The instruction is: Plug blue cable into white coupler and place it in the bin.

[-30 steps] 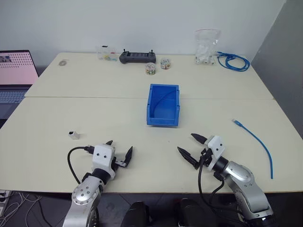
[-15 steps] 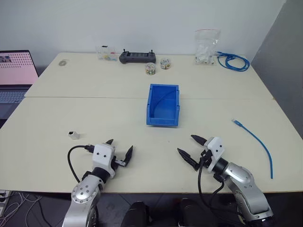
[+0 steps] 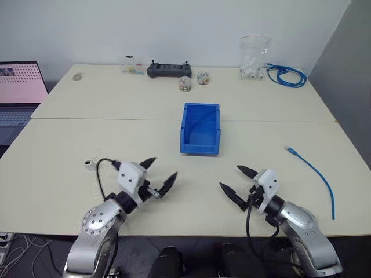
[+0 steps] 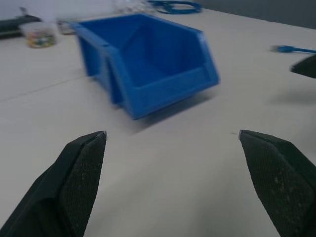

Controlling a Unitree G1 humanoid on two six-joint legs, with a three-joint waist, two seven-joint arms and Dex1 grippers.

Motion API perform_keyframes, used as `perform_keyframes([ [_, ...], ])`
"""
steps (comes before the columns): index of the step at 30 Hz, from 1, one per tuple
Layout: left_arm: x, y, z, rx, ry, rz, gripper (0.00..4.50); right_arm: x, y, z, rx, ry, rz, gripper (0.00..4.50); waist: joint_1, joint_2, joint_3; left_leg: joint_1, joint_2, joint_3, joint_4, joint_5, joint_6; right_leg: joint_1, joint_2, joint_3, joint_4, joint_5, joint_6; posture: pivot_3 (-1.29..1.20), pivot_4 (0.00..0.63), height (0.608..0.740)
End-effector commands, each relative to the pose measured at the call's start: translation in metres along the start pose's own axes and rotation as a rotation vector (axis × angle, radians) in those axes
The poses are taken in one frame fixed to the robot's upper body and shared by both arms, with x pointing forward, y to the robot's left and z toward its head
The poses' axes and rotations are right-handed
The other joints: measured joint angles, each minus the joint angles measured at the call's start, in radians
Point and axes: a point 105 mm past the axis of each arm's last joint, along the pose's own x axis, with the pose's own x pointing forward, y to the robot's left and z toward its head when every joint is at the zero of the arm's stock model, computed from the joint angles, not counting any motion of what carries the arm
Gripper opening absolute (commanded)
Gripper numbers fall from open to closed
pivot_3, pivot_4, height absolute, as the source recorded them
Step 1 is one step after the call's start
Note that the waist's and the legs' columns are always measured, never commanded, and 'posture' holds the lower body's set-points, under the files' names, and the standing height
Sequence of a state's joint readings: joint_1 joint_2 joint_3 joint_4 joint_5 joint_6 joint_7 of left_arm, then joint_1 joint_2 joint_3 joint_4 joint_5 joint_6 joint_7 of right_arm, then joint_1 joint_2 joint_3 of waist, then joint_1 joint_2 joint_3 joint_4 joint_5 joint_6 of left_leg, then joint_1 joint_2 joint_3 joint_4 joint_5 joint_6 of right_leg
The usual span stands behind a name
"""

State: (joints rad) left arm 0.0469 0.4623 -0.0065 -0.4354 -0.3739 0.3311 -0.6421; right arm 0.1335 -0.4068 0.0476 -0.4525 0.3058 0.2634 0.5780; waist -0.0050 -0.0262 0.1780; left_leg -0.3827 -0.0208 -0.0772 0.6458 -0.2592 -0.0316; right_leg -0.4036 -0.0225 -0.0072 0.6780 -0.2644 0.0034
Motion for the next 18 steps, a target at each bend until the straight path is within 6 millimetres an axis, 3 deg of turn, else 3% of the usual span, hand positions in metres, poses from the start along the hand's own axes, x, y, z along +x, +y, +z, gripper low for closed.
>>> perform_keyframes([
  [1, 0.014, -0.023, 0.017, -0.002, 0.011, -0.214, 4.50, -0.023, -0.027, 0.026, -0.014, -0.012, -0.103, 4.47, -0.001, 0.000, 0.000, 0.000, 0.000, 0.000, 0.000, 0.000, 0.000, 0.000, 0.000, 0.000, 0.000, 0.000, 0.000, 0.00, 0.150, 0.740],
  [7, 0.038, -0.042, 0.030, 0.068, 0.064, -0.420, 4.50, -0.065, -0.089, 0.025, -0.044, 0.076, -0.295, 4.47, -0.001, 0.000, 0.000, 0.000, -0.001, 0.001, 0.000, 0.000, 0.000, 0.000, 0.001, 0.000, 0.000, 0.000, 0.000, 0.00, 0.150, 0.740],
  [14, 0.053, -0.054, 0.030, 0.132, 0.082, -0.525, 4.50, -0.100, -0.172, -0.011, -0.067, 0.355, -0.435, 4.47, -0.014, 0.000, 0.000, 0.002, 0.000, 0.006, 0.000, 0.000, 0.000, 0.000, 0.002, 0.000, 0.001, 0.000, 0.000, 0.00, 0.150, 0.740],
  [18, 0.057, -0.058, 0.032, 0.169, 0.074, -0.556, 4.50, -0.112, -0.198, -0.022, -0.045, 0.448, -0.465, 4.47, -0.018, 0.000, 0.000, 0.001, 0.000, 0.007, 0.000, 0.000, 0.000, 0.000, 0.002, 0.002, 0.001, 0.000, 0.000, 0.00, 0.150, 0.740],
])
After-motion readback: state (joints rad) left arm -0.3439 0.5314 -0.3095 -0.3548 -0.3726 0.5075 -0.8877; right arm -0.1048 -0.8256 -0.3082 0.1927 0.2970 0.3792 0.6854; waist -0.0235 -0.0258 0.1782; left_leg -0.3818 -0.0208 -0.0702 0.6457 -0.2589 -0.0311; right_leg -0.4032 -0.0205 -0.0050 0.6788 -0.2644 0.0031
